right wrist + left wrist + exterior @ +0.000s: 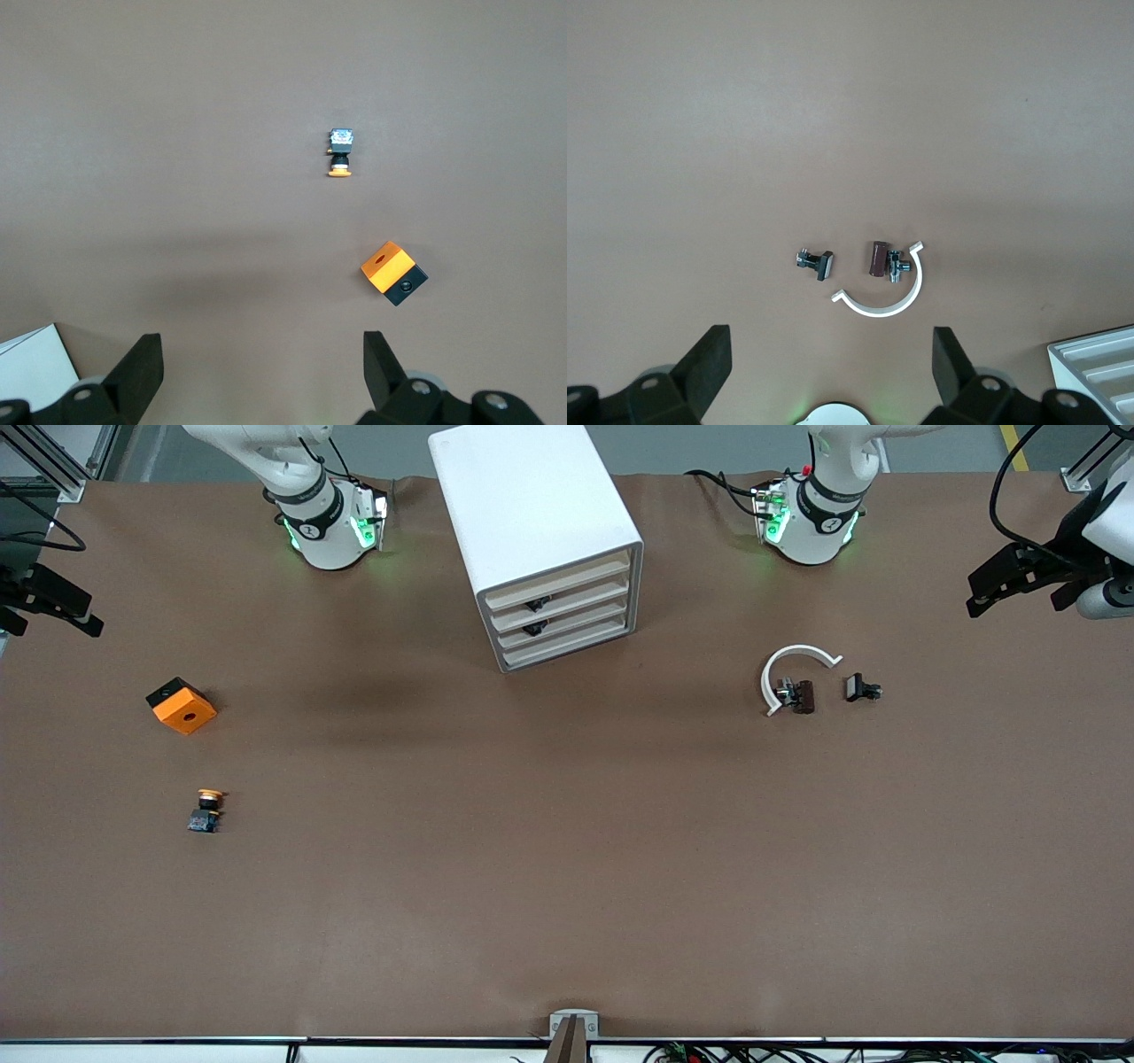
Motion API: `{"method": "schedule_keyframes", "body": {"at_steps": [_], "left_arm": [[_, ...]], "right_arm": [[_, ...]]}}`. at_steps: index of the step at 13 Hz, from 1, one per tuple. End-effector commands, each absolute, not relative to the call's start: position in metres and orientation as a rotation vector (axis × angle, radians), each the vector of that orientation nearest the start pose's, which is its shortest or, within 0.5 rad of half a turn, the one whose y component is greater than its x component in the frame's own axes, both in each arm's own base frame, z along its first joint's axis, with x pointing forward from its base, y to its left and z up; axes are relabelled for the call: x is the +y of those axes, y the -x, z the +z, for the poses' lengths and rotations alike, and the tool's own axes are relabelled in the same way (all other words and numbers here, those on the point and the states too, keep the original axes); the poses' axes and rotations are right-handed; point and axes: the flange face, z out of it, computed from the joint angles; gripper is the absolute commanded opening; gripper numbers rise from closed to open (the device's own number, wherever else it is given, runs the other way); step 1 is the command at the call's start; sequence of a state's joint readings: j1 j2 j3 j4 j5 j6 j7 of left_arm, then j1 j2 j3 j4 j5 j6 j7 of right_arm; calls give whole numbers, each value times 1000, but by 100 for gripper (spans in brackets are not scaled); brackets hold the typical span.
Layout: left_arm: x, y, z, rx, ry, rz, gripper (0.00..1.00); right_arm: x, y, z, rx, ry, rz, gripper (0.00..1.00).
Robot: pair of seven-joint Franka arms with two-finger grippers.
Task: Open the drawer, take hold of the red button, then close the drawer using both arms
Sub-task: 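Reach the left gripper toward the white cabinet's drawer handle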
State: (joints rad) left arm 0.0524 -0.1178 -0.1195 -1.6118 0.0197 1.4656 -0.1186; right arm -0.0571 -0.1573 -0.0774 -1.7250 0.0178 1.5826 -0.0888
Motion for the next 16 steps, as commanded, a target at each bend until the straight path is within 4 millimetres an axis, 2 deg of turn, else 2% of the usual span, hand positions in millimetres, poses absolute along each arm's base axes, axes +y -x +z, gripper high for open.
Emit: {"method": "schedule_keyframes", "body": {"at_steps": [1,3,5,7,10,12,16], "left_arm": [[-33,-507,663,-69,3088,51,100],[-33,-508,663,-71,3090,51,100],[-36,-518,660,-59,3091,56,100],[-38,-528,649,-58,3098,92,100],[-41,-545,616,-66,3109,195,100],[-55,-557,589,-36,3140,275,100],[-70,-583,524,-73,3195,423,100]], "right_arm": [[-63,-493,638,82,3102,-32,100],[-63,-493,639,79,3102,-36,100],[-63,-494,638,77,3103,-36,100],[-64,-493,638,84,3102,-36,100],[-64,-493,638,108,3101,-36,100],[-63,-493,637,111,3101,-33,100],[-62,-493,637,108,3101,-31,100]]}}
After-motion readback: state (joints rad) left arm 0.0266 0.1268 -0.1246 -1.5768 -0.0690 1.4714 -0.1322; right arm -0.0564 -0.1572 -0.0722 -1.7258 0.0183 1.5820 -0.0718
